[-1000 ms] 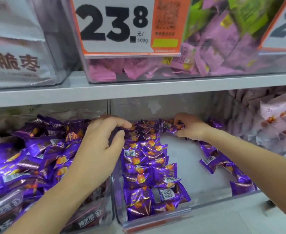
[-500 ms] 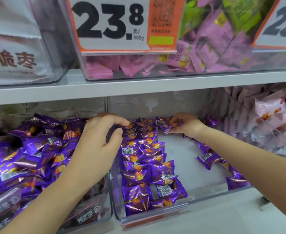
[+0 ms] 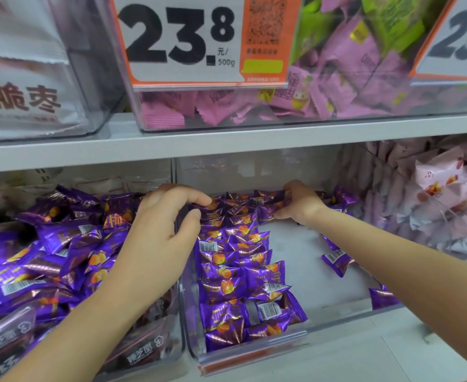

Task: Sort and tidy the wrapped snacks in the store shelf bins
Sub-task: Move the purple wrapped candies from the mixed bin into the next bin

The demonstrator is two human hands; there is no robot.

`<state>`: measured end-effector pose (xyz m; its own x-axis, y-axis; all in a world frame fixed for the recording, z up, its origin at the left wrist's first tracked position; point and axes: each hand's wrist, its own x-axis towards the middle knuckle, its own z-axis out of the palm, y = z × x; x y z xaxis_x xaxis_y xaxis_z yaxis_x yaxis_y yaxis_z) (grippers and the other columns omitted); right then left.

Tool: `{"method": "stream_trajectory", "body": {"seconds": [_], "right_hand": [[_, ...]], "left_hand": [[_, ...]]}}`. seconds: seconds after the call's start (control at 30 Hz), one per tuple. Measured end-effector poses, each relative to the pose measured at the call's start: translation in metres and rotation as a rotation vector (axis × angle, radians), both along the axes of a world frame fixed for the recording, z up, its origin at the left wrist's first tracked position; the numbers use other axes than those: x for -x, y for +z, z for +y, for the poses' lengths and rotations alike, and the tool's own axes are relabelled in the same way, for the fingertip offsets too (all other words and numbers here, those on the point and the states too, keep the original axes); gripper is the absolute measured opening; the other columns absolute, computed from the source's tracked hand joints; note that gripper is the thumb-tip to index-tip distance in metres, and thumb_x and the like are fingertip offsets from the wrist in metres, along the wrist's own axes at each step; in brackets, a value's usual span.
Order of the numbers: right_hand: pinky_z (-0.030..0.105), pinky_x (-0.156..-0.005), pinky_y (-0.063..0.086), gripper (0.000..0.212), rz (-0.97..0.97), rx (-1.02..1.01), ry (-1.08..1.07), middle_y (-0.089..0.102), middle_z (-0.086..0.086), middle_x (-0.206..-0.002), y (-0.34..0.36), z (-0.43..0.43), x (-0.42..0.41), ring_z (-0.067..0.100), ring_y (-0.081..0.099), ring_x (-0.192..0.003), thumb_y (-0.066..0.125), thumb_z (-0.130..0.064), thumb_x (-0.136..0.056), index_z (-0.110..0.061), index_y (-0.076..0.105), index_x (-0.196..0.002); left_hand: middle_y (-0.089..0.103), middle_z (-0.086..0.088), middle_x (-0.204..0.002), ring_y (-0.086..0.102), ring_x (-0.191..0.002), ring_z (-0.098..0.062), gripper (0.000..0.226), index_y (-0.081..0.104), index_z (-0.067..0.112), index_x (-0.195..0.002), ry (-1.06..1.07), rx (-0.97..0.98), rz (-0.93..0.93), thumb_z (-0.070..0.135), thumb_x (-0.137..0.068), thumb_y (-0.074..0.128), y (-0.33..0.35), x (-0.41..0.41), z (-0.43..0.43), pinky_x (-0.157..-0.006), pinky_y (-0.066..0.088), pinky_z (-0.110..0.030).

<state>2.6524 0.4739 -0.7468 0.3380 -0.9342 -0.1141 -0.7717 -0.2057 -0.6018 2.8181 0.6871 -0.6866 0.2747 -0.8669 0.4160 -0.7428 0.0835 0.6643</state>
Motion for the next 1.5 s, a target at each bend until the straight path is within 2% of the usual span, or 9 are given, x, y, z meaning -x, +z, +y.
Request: {"method": "stream_trajectory", "body": {"seconds": [0.13,0.37,0.5,0.8,0.97,1.13,1.23,1.37,1.5], "right_hand": [[0.035,-0.083,0.051,0.074,-0.055,-0.034,-0.05,0.054,0.017,-0.124,-0.004,0.001,-0.004,0.032,0.055,-0.109,0.079,-0.008,-0.071,-0.001,0.039,-0.133],[0.032,-0.08,0.049,0.058,-0.121,-0.035,-0.127,0.057,0.015,-0.124,-0.012,0.008,-0.012,0.032,0.056,-0.109,0.076,-0.005,-0.072,-0.003,0.051,-0.125],[0.035,-0.088,0.049,0.07,-0.137,-0.023,-0.179,0.051,0.014,-0.132,-0.014,0.014,-0.016,0.033,0.052,-0.117,0.074,-0.006,-0.076,-0.006,0.038,-0.136],[0.037,-0.087,0.048,0.061,-0.114,-0.006,-0.139,0.055,0.019,-0.119,-0.01,0.026,-0.018,0.033,0.055,-0.107,0.072,-0.005,-0.077,-0.001,0.037,-0.127],[0.039,-0.091,0.047,0.063,0.02,0.026,-0.082,0.05,0.023,-0.125,0.002,0.028,-0.009,0.036,0.051,-0.113,0.071,-0.004,-0.078,0.004,0.036,-0.13],[0.038,-0.075,0.049,0.055,0.025,0.111,-0.039,0.056,0.021,-0.111,0.018,0.044,0.002,0.034,0.056,-0.096,0.072,-0.002,-0.075,0.002,0.044,-0.122],[0.035,-0.085,0.048,0.045,-0.014,0.26,0.094,0.058,0.013,-0.116,0.042,0.079,0.001,0.029,0.057,-0.102,0.063,0.0,-0.081,-0.004,0.05,-0.124],[0.005,-0.088,0.035,0.034,-0.17,0.504,0.491,0.054,-0.007,-0.113,0.085,0.156,-0.017,0.006,0.049,-0.103,0.053,-0.004,-0.09,-0.015,0.057,-0.122],[0.031,-0.093,0.04,0.039,-0.047,0.715,0.838,0.062,0.006,-0.112,0.099,0.18,-0.075,0.025,0.056,-0.105,0.051,0.003,-0.08,-0.013,0.062,-0.114]], "left_hand": [[0.049,0.029,-0.098,0.039,-0.104,0.012,0.024,0.056,0.04,-0.092,0.0,0.001,0.002,0.028,-0.078,0.04,0.0,0.0,0.0,-0.082,0.021,0.007],[0.049,0.029,-0.099,0.038,-0.104,0.014,0.025,0.056,0.039,-0.094,-0.002,-0.009,-0.002,0.029,-0.078,0.039,0.001,0.001,0.001,-0.082,0.02,0.008],[0.048,0.03,-0.099,0.038,-0.103,0.014,0.024,0.056,0.04,-0.093,-0.001,-0.016,0.005,0.029,-0.078,0.04,0.0,0.0,0.0,-0.081,0.02,0.008],[0.051,0.027,-0.099,0.043,-0.103,0.006,0.019,0.055,0.042,-0.091,0.004,-0.02,0.034,0.026,-0.089,0.045,0.002,0.0,0.002,-0.08,0.023,0.006],[0.058,0.014,-0.097,0.053,-0.085,-0.002,0.025,0.06,0.038,-0.092,0.015,0.004,0.149,0.015,-0.089,0.053,0.006,-0.006,0.007,-0.076,0.036,-0.007],[0.061,0.008,-0.098,0.056,-0.078,-0.004,0.029,0.06,0.037,-0.087,0.128,0.013,0.121,0.009,-0.088,0.052,0.018,-0.028,0.025,-0.072,0.043,-0.021],[0.063,0.01,-0.091,0.053,-0.082,-0.014,0.027,0.064,0.031,-0.089,0.268,-0.019,-0.12,0.008,-0.088,0.05,0.03,-0.055,0.045,-0.079,0.042,-0.035],[0.068,-0.003,-0.103,0.054,-0.101,-0.034,0.026,0.068,0.028,-0.096,0.442,-0.194,-0.36,0.015,-0.085,0.048,0.032,-0.093,0.07,-0.093,0.039,-0.046],[0.065,-0.004,-0.098,0.051,-0.101,-0.033,0.028,0.068,0.028,-0.097,0.466,-0.218,-0.332,0.006,-0.082,0.057,0.03,-0.106,0.086,-0.091,0.038,-0.046]]}}
